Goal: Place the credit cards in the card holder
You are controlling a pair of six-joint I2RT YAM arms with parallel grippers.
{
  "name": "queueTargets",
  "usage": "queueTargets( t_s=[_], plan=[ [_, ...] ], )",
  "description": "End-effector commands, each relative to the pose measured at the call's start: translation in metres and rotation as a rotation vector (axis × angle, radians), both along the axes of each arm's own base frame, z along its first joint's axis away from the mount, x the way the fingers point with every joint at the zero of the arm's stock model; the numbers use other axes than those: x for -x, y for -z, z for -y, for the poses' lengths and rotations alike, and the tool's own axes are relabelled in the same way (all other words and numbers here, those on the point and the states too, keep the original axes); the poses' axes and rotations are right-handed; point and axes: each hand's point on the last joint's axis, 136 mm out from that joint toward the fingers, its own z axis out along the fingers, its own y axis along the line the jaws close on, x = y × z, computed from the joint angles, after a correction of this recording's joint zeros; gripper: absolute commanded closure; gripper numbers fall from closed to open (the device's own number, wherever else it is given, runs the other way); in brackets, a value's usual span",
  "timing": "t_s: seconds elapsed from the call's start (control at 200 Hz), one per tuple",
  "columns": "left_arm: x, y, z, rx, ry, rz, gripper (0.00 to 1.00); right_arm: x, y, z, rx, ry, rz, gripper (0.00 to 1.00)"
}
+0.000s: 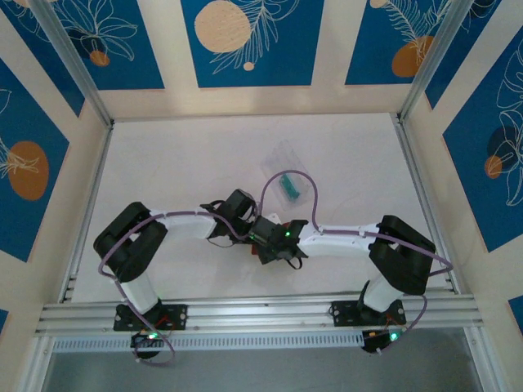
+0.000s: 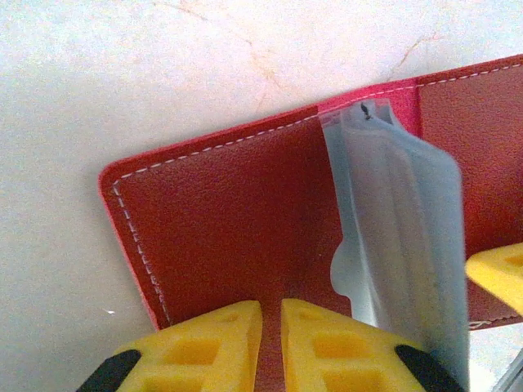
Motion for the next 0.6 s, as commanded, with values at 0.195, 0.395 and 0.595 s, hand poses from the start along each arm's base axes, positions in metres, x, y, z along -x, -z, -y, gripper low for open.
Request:
queueTargets(
  t_s=[0.195, 0.395, 0.595],
  plan=[
    [0.020, 0.016, -0.013, -0.062, 0.044, -0.026, 0.84, -0.015, -0.015, 0.029, 0.012, 0.144, 0.130, 0.25],
    [0.022, 0.020, -0.017, -0.074, 0.042, -0.033, 0.84, -0.015, -0.014, 0.045, 0.029, 0.212, 0.121, 0.28],
    [0.021, 0.019, -0.019, -0.079, 0.040, -0.027, 0.84, -0.012, -0.009, 0.066, 0.007, 0.329, 0.053, 0.38]
  ],
)
